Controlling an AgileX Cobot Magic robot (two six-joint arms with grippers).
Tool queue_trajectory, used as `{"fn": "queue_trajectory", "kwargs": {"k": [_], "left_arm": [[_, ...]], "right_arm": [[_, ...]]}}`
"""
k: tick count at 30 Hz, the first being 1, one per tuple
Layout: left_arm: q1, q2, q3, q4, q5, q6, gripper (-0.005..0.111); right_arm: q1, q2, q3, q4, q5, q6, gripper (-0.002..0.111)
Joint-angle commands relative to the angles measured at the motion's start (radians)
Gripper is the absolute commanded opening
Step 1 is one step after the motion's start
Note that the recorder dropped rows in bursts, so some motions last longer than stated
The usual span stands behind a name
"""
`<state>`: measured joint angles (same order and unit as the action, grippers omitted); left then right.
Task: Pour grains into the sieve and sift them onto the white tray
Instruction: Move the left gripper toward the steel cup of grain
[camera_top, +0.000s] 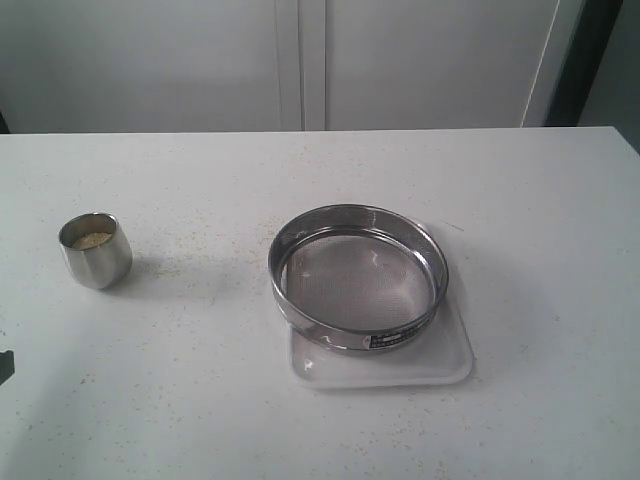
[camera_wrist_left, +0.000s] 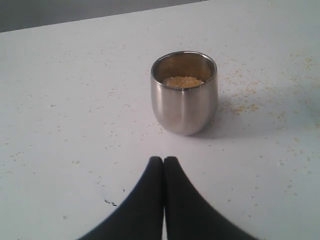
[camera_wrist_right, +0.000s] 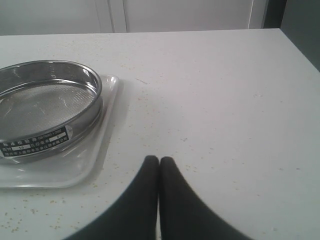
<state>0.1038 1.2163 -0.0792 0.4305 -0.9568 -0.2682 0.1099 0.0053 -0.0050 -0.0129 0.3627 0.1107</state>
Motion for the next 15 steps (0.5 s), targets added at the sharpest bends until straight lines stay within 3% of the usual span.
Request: {"fn": "queue_trajectory", "kwargs": {"k": [1, 8, 15], "left_arm": [[-0.007, 0.031, -0.006, 0.006, -0.026, -0.026, 0.0], [-0.007, 0.112, -0.011, 0.024, -0.084, -0.016, 0.0], [-0.007, 0.206, -0.098, 0.164, -0.093, -0.03, 0.0]], "right_arm": [[-0.011, -0.005, 0.005, 0.002, -0.012, -0.001, 0.0], [-0.011, -0.005, 0.005, 0.002, -0.012, -0.001, 0.0], [-0.011, -0.005, 0.005, 0.002, -0.012, -0.001, 0.0]]}}
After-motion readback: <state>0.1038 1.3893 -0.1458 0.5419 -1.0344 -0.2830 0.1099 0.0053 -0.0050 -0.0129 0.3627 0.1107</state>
